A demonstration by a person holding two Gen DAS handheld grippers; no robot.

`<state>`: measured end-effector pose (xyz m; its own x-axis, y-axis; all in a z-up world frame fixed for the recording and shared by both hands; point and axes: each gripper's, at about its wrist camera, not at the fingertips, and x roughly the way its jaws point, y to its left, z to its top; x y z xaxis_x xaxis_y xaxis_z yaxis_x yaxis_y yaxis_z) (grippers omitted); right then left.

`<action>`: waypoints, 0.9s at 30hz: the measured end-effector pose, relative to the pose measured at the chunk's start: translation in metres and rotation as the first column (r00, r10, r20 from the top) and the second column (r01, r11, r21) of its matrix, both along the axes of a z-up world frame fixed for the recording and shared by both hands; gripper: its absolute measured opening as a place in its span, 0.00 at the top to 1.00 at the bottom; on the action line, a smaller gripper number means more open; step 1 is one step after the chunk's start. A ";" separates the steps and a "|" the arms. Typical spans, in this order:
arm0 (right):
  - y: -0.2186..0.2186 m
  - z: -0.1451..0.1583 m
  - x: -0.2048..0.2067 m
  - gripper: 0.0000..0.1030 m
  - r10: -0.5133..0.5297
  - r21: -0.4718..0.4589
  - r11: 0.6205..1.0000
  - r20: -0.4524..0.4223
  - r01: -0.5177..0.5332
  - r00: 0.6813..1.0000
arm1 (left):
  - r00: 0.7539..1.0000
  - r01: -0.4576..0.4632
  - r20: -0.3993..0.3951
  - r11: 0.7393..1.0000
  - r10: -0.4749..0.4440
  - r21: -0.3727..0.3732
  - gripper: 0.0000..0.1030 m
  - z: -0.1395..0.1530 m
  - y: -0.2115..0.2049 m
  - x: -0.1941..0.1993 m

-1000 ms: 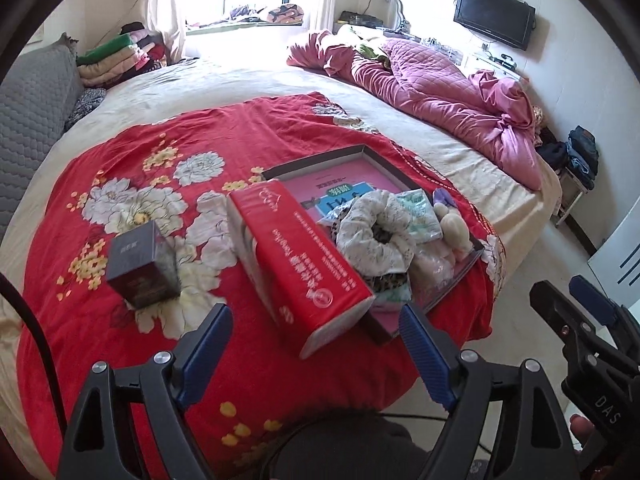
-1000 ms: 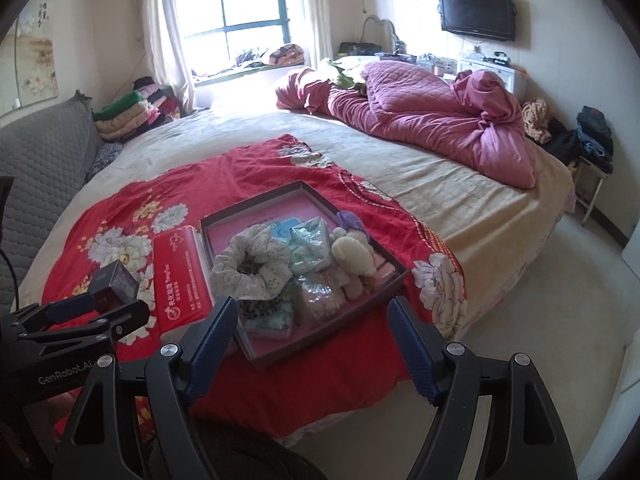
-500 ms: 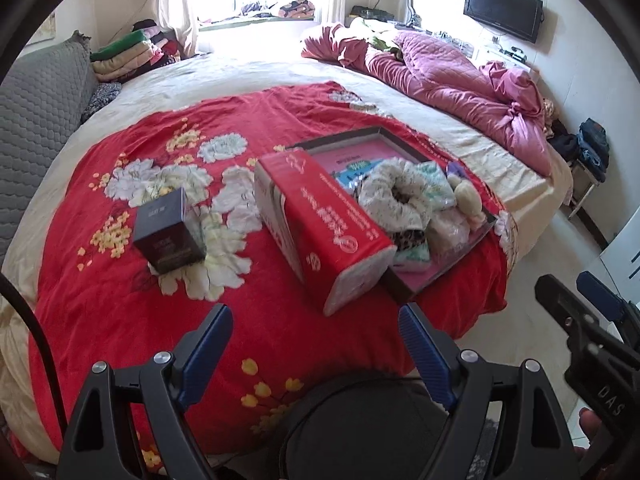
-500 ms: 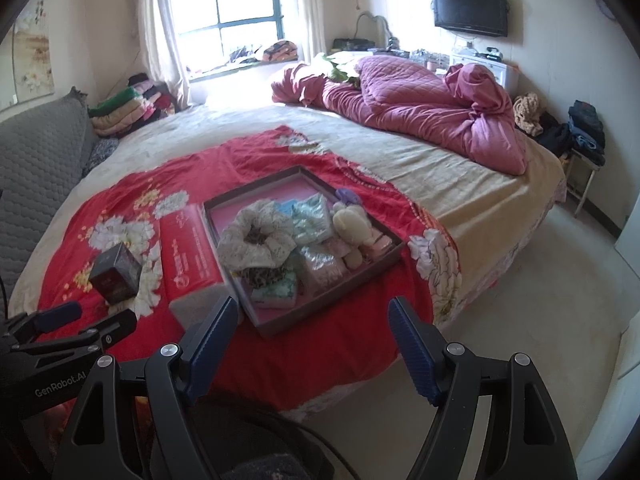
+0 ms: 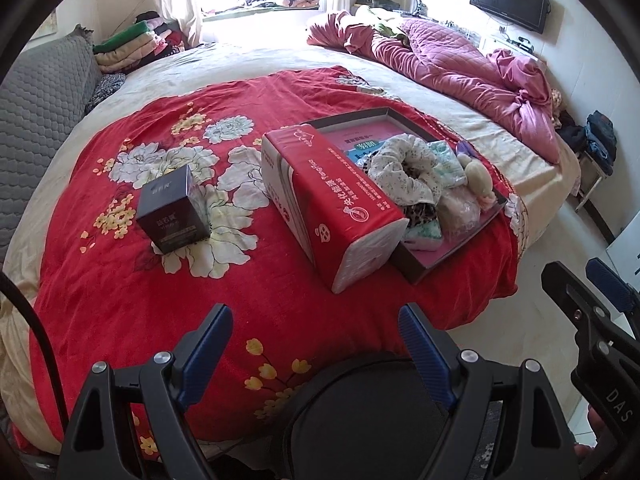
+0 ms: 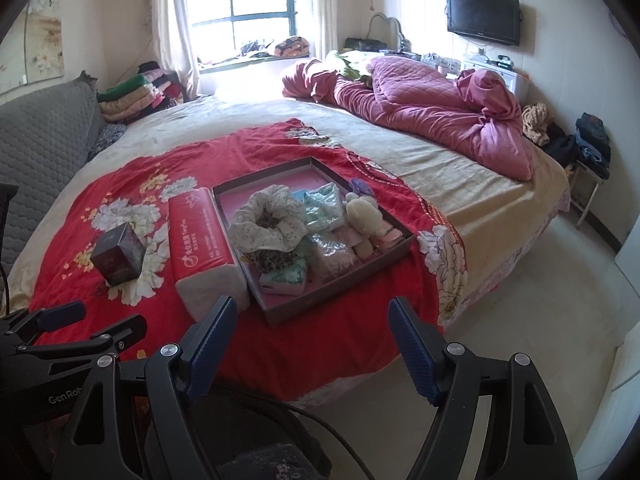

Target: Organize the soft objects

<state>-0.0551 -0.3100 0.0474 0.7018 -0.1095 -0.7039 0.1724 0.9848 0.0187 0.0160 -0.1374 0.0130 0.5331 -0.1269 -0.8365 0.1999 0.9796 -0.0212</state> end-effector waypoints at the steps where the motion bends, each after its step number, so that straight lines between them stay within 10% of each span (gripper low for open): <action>1: 0.000 -0.001 0.000 0.24 0.001 0.005 1.000 -0.005 -0.001 1.000 | 1.000 0.000 -0.002 1.000 0.000 0.003 0.18 -0.001 -0.001 0.000; 27: -0.008 -0.008 0.002 0.24 -0.031 0.030 0.999 -0.030 0.032 0.999 | 1.000 -0.006 -0.006 1.000 0.007 0.028 0.18 -0.004 -0.001 -0.001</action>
<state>-0.0527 -0.3181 0.0393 0.6772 -0.1096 -0.7276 0.2045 0.9779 0.0430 0.0149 -0.1379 0.0088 0.5288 -0.1003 -0.8428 0.1935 0.9811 0.0046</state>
